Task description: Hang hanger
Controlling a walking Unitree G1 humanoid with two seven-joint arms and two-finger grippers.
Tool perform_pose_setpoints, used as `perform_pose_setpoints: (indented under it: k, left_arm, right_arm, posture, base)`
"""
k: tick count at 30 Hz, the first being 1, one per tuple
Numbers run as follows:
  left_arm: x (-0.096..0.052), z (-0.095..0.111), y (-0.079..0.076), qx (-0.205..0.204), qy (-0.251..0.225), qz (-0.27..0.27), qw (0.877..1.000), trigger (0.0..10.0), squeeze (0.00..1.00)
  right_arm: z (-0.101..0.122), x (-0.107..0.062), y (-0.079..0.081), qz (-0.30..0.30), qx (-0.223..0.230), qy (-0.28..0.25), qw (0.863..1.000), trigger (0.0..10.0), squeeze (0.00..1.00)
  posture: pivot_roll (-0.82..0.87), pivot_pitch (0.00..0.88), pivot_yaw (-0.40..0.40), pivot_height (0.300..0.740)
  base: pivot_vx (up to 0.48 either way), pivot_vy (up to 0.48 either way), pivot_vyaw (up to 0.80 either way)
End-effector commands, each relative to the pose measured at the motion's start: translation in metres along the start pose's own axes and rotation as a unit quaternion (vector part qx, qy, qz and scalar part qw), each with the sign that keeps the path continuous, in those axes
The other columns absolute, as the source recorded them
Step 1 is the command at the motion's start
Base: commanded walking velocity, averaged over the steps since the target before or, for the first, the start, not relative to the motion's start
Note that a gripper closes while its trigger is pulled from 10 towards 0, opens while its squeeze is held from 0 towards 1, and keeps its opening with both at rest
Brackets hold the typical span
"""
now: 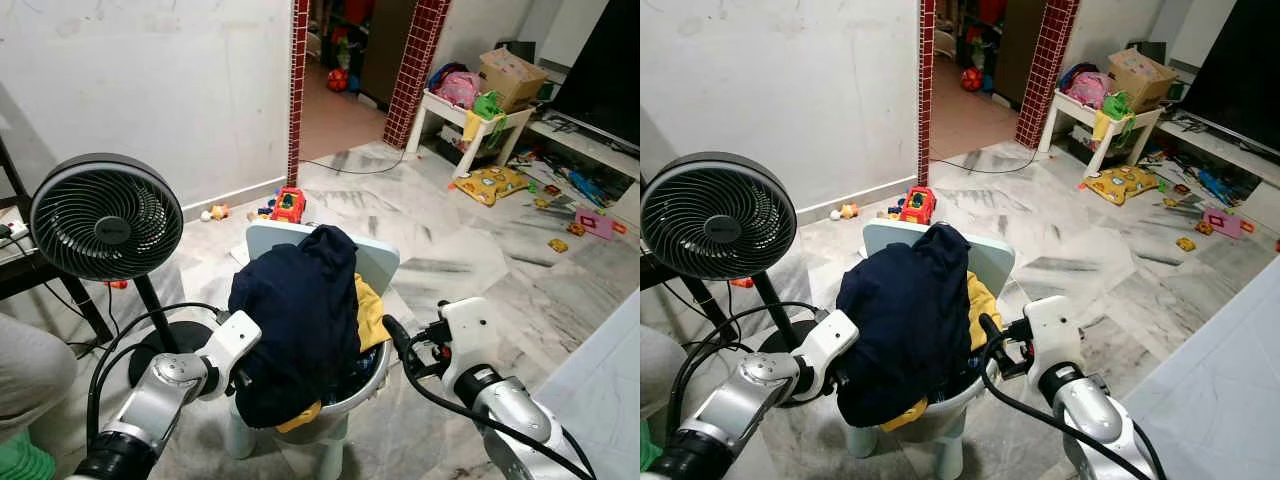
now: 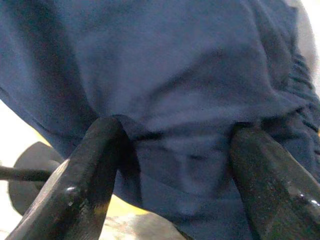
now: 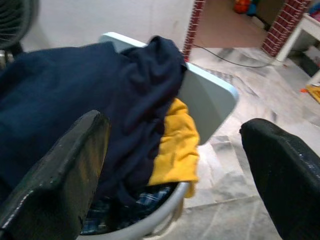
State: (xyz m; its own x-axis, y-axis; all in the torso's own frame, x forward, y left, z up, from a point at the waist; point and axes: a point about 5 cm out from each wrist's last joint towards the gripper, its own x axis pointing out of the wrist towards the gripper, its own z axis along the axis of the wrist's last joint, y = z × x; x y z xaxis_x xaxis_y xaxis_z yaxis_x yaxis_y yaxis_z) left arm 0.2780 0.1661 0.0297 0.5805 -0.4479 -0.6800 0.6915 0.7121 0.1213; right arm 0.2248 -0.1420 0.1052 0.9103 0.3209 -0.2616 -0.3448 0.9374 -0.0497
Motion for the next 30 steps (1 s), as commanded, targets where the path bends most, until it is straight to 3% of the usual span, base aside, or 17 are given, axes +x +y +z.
perform_pose_setpoints:
  k: [1, 15, 17, 30]
  left_arm:
    - [0.002, 0.009, 0.004, 0.007, -0.019, 0.016, 1.0, 0.0, 0.0]
    - [0.009, 0.021, 0.013, 0.007, -0.062, 0.057, 0.996, 0.0, 0.0]
    - [0.007, 0.03, 0.022, 0.002, -0.089, 0.095, 0.992, 0.0, 0.0]
    - [-0.004, 0.064, 0.054, -0.029, -0.176, 0.19, 0.965, 0.0, 0.0]
  right_arm:
    - [0.002, -0.002, 0.0, 0.001, -0.004, 0.001, 1.0, 10.0, 0.0]
    - [0.0, -0.005, 0.003, 0.016, -0.009, 0.016, 1.0, 10.0, 0.0]
    - [-0.001, -0.004, 0.003, 0.016, -0.01, 0.017, 1.0, 10.0, 0.0]
    - [-0.003, -0.001, -0.001, 0.006, -0.022, 0.023, 0.999, 10.0, 0.0]
  posture:
    - [0.07, 0.0, -0.109, 0.74]
    - [0.06, 0.0, -0.11, 0.74]
    - [0.06, 0.0, -0.11, 0.74]
    - [0.07, 0.0, -0.116, 0.74]
  base:
    - [0.0, 0.0, 0.0]
    - [0.0, 0.0, 0.0]
    - [0.0, 0.0, 0.0]
    - [0.0, 0.0, 0.0]
